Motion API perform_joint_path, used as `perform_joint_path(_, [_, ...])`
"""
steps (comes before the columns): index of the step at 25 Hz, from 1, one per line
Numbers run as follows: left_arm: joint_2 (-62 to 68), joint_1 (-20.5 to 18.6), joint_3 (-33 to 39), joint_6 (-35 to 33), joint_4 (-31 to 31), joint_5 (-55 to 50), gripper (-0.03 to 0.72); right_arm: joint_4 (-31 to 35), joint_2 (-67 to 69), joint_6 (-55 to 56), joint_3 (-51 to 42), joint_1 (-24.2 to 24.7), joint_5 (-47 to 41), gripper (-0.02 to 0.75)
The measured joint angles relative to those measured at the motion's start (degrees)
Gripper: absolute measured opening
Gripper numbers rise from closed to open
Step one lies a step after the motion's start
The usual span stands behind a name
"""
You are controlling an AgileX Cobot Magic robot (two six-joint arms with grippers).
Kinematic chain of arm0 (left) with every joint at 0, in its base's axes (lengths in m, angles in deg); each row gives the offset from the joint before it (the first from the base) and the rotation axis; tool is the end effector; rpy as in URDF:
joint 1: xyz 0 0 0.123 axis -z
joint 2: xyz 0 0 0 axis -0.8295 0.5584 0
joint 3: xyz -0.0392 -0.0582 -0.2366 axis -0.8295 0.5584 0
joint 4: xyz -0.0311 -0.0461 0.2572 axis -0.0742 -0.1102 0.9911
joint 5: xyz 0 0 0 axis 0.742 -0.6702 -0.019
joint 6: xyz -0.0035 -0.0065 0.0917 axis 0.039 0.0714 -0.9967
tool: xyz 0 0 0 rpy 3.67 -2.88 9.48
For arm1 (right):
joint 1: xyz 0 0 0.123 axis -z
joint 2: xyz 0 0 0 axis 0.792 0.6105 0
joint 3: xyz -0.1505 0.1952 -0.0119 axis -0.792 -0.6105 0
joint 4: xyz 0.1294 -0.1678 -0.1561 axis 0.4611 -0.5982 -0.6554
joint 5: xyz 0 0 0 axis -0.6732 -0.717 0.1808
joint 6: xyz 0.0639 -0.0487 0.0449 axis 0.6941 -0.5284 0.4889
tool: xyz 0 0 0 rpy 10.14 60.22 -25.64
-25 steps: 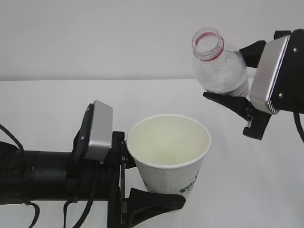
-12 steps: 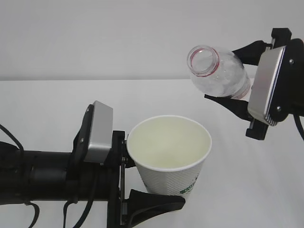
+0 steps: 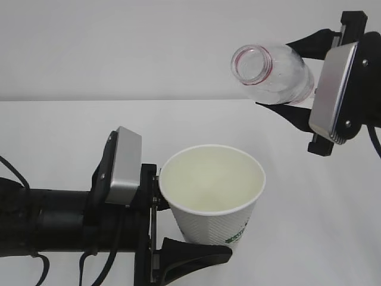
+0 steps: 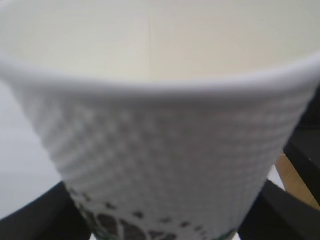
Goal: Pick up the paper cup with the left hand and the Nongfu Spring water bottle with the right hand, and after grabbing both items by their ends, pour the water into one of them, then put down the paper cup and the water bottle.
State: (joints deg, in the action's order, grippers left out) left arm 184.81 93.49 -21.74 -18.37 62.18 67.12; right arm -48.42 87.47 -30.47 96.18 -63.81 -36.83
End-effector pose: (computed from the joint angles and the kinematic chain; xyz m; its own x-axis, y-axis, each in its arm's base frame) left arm 0.1808 -0.2226 0.1066 -0.0143 0.1768 -0.9841 0.9964 0.0853 0.0008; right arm 0.2724 0.1024 0.2268 0.5293 -0.7213 -0.4467 -0.4493 0.2083 -0.8688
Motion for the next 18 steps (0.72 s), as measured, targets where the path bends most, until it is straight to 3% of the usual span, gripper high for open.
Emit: perform_joint_path(18, [0.0, 0.0, 0.0, -0.4, 0.0, 0.0, 0.559, 0.0, 0.0, -8.2, 0.0, 0.0, -1.3, 0.513])
